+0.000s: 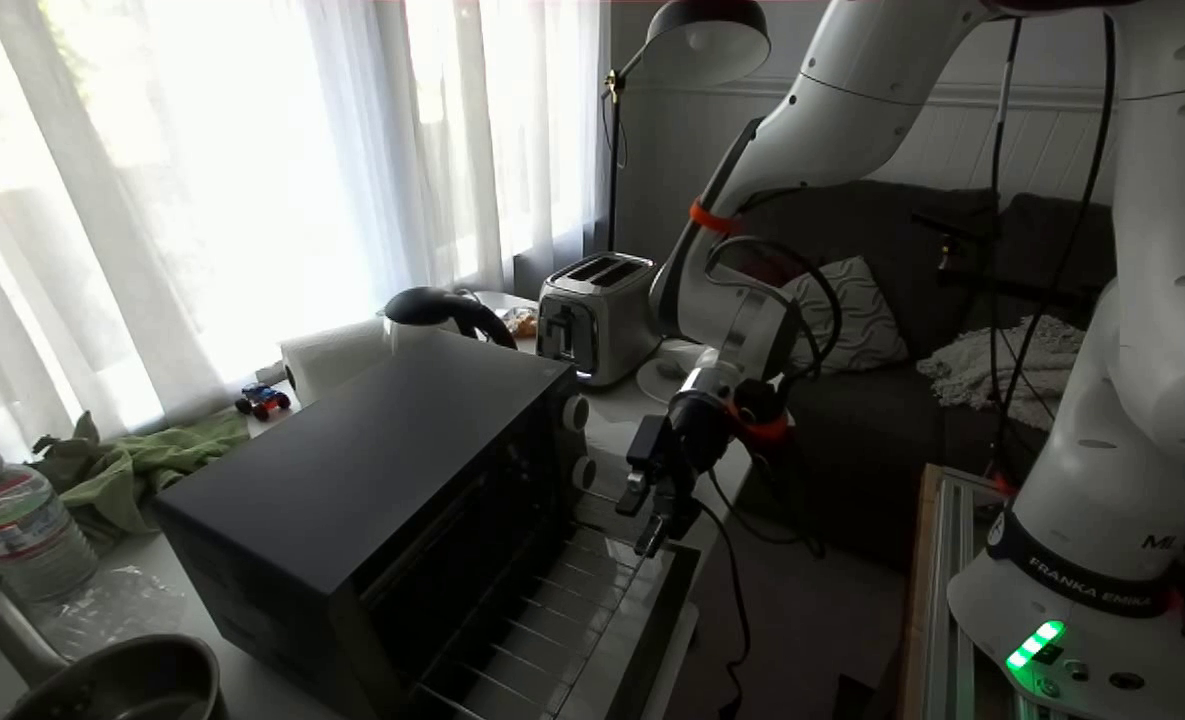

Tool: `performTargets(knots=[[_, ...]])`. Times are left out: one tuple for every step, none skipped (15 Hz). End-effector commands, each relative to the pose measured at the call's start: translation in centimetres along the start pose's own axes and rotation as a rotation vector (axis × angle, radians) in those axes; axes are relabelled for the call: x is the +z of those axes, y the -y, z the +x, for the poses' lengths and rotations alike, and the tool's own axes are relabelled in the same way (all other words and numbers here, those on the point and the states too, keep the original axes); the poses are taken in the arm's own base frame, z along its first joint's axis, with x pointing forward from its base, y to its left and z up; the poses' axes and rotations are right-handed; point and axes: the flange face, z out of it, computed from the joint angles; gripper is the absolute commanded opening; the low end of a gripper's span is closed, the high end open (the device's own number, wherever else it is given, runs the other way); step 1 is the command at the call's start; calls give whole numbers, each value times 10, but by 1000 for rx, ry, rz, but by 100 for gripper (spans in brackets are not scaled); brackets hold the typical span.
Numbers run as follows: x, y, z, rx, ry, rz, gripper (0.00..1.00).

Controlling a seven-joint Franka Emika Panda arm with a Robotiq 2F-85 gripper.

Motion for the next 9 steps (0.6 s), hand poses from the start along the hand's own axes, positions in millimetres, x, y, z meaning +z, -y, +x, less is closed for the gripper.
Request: performTargets(knots=[[-1, 4, -1, 16, 48, -26, 48], [-1, 4, -1, 14, 54, -25, 44], [0, 4, -1, 12, 58, -25, 43], [0, 4, -1, 10, 60, -25, 37], [0, 4, -2, 10, 63, -26, 28], [1, 4, -2, 8, 62, -23, 22], [2, 4, -2, 5, 61, -18, 13], [4, 5, -2, 1, 60, -8, 7], [6, 4, -2, -1, 59, 0, 3]])
